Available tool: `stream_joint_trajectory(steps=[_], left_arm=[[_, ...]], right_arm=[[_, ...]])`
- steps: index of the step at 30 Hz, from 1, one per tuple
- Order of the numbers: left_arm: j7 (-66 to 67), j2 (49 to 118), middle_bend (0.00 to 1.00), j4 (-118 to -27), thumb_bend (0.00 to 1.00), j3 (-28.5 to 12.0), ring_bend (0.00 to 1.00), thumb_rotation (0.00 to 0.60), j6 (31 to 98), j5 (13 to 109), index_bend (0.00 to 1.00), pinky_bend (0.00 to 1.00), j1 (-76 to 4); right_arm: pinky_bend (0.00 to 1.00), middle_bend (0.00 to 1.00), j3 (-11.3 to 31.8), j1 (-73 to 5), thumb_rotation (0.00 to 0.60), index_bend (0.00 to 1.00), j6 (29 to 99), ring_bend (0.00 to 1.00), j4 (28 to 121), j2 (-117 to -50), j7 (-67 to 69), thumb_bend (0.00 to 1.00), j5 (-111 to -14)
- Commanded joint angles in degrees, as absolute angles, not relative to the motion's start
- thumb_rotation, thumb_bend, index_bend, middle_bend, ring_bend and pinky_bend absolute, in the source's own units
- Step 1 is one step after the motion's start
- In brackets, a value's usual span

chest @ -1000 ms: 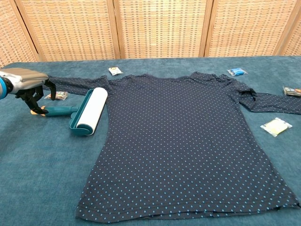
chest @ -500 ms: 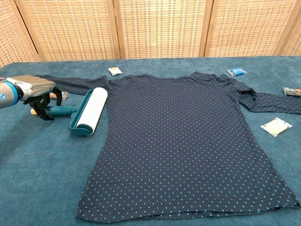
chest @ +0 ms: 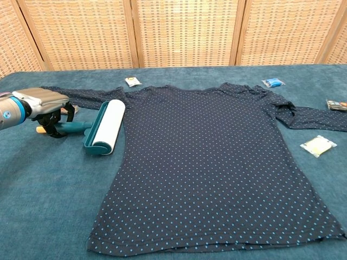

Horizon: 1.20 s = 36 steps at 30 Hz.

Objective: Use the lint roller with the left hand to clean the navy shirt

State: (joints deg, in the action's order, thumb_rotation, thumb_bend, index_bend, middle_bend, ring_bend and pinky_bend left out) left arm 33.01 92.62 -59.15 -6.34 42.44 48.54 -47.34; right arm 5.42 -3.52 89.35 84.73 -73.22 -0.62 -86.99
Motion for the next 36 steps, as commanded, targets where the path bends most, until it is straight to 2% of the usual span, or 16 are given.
stream_joint_trajectory(steps=[1,9,16,20,27,36], left_arm=[[33.3,90.7,0.81,-61.8,0.93,-6.1,0.71,0.6,43.8,49.5,0.82,0.69,-47.0],[41.3,84.1,0.81,-70.4,0.94,-4.6,0.71,0.6,43.4,44.8,0.84,0.68,-48.7],[52.4,76.0,0.81,-83.0,0.94,-3.2,0.71,0.6,45.3,31.0,0.85,0.68,-53.8],[57.9,73.7,0.81,-87.8,0.94,-2.0,0.71,0.6,47.3,22.9,0.85,0.68,-57.9],[68.3,73.4,0.81,-91.9,0.94,-1.2,0.71,0.6,52.5,7.5,0.85,0.68,-67.4],[74.8,76.9,0.81,-90.3,0.94,-1.3,0.71,0.6,55.6,-0.2,0.85,0.68,-74.1]], right_arm=[[0.0,0.0,5.4,-3.5,0.6,0.03,89.5,0.0,84.9,-73.1,-0.6,0.13,-87.2],[0.0,0.0,5.3,-3.4,0.6,0.03,89.8,0.0,85.4,-72.8,-0.3,0.13,-87.5],[0.0,0.0,5.1,-3.3,0.6,0.03,90.1,0.0,85.9,-72.4,0.3,0.13,-88.0],[0.0,0.0,5.2,-3.2,0.6,0.03,90.2,0.0,85.9,-72.2,0.9,0.13,-87.9],[0.0,0.0,5.2,-3.5,0.6,0.03,88.8,0.0,85.5,-71.9,2.8,0.13,-86.9],[0.0,0.0,5.3,-3.9,0.6,0.03,87.2,0.0,84.8,-71.7,5.3,0.13,-86.0]])
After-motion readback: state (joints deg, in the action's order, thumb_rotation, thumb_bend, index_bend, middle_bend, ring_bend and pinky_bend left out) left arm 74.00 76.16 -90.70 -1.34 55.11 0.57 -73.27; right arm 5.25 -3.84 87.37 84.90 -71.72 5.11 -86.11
